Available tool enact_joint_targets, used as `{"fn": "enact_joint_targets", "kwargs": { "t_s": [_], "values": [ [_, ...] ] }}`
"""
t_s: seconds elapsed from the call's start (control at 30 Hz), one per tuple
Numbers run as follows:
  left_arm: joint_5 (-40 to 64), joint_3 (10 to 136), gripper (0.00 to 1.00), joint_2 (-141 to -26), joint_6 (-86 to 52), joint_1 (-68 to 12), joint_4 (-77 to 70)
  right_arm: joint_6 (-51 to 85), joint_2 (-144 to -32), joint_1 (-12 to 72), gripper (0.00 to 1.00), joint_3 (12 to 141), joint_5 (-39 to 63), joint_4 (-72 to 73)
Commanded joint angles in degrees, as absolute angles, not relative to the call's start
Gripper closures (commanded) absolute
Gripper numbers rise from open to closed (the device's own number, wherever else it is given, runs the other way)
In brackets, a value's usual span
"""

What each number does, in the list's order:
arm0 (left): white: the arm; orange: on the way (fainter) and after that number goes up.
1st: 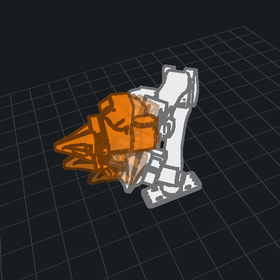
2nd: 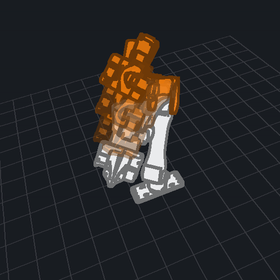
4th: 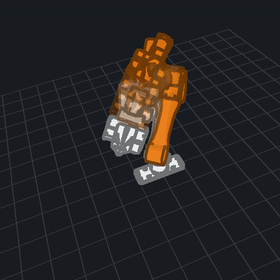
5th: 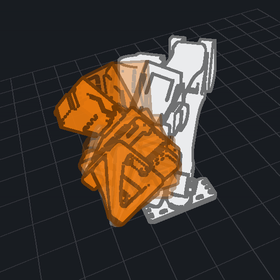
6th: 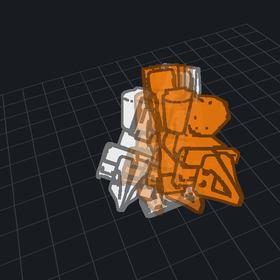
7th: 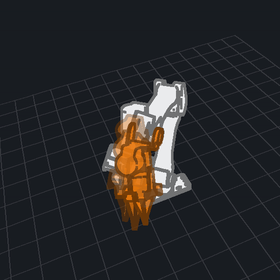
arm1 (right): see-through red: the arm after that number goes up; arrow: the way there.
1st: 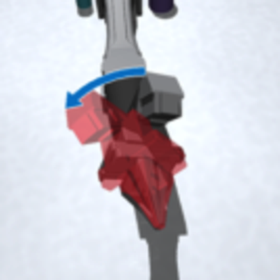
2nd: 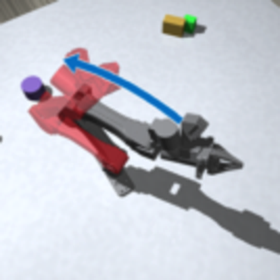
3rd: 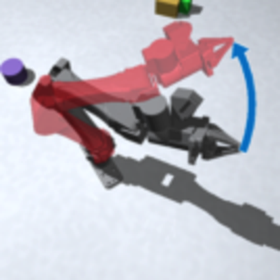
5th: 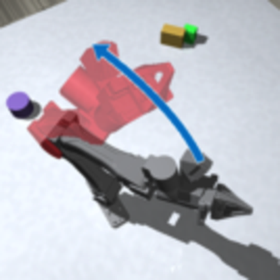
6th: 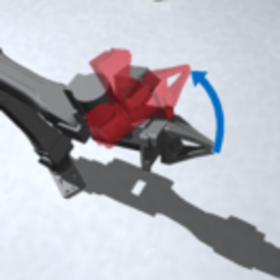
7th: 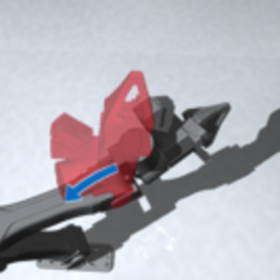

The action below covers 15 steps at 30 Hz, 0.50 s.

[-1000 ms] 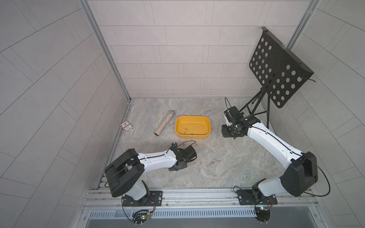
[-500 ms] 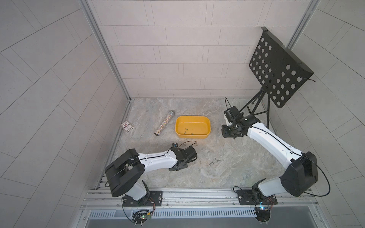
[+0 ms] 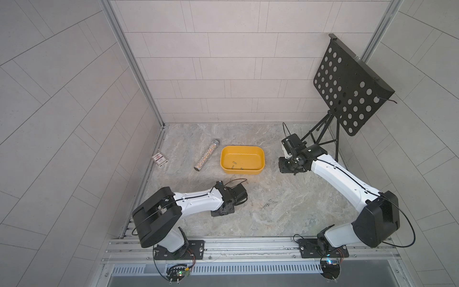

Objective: Put the screws on the desktop into the storage box
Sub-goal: Pick up the screw from the center of the board, then place the screw in the storage box.

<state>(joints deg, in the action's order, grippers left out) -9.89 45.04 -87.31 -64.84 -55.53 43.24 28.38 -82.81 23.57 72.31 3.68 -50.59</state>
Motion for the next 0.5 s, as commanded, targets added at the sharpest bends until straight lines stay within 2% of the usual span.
{"fn": "enact_joint_targets", "kwargs": {
  "t_s": [0.0, 0.23, 0.47],
  "values": [
    [-11.48, 49.39, 0.96, -84.65, -62.82, -55.73, 52.65, 28.56, -82.17, 23.46, 0.65, 73.66, 3.46, -51.94],
    [-15.5, 60.78, 0.99, -84.8, -58.08, -54.45, 58.36, 28.21, -82.29, 23.47, 0.65, 73.97, 3.32, -52.28],
    [-15.55, 72.61, 1.0, -89.86, -48.96, -47.14, 56.46, 27.7, -82.37, 23.38, 0.65, 74.82, 2.73, -53.06]
  ]
}}
